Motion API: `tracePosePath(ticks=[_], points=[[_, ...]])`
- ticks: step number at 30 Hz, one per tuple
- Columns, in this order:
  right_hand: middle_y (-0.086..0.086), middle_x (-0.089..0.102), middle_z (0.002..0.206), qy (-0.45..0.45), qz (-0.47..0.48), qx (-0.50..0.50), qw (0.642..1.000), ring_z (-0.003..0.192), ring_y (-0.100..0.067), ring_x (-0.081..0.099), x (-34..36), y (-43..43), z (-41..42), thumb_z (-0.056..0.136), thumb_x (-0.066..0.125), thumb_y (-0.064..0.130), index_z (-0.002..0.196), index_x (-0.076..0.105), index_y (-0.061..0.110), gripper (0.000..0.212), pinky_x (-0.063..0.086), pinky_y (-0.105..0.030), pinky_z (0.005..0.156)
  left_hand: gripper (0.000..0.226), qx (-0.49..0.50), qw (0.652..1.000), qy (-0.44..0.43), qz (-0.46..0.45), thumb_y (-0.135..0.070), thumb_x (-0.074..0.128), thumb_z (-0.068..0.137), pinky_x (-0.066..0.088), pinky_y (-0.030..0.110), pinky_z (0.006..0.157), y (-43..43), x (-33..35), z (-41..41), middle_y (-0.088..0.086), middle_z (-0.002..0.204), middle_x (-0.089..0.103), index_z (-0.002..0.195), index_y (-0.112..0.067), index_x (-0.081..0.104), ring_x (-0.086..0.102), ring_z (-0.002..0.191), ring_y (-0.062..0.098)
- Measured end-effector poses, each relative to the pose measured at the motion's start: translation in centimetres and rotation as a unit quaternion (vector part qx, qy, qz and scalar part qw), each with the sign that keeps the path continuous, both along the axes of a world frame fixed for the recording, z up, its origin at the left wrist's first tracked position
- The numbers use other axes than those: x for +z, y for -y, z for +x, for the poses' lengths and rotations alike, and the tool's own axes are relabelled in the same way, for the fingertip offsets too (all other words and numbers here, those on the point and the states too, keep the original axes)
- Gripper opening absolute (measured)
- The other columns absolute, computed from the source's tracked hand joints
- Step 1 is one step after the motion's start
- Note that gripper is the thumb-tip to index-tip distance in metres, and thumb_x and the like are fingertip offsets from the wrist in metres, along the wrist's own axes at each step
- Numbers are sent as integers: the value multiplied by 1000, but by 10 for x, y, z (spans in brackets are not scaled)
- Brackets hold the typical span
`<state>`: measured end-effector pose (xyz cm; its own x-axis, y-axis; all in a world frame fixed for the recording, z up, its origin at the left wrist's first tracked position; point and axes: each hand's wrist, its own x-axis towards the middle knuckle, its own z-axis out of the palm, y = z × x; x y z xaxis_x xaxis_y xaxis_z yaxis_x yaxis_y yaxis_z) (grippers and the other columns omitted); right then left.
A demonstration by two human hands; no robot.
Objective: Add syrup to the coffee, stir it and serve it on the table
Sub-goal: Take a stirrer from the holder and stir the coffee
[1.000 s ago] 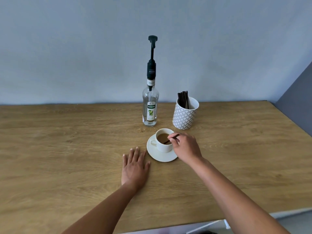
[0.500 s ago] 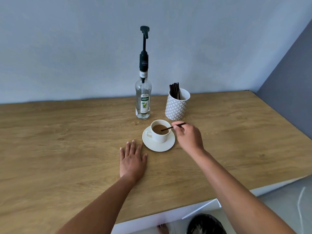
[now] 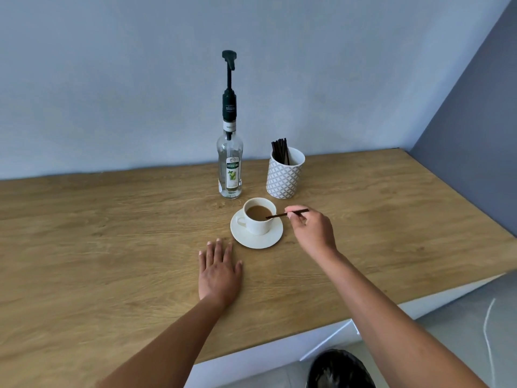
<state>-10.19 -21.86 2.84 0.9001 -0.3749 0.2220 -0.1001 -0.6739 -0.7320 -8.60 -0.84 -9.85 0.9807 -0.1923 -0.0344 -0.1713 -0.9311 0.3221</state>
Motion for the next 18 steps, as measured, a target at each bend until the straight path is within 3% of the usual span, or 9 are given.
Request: tracePosePath(ticks=[6,13,18], points=[[13,75,88,35,161,-37,986,87,-4,68,3,7,-10,89,59,18,93,74,28,19,55,-29,82,64,0,1000,0,-14,-49,28,101,-4,43,126,14,2,-14,7,169,10,158,-20,22,-3,156,25],[-2,76,83,87,392,-107,910,79,-14,74,11,41,-65,91,57,11,92,69,20,15,51,-25,56,55,-52,996,21,-70,-41,43,99,6,40,126,54,4,-52,6,160,35,151,-20,40,22,151,25],[-14,74,86,76,448,-154,877,81,-22,74,-3,84,-136,94,57,10,96,64,12,8,53,-29,57,54,-106,992,16,-66,-42,40,101,1,41,126,103,7,-75,6,161,34,150,-20,41,18,153,25]])
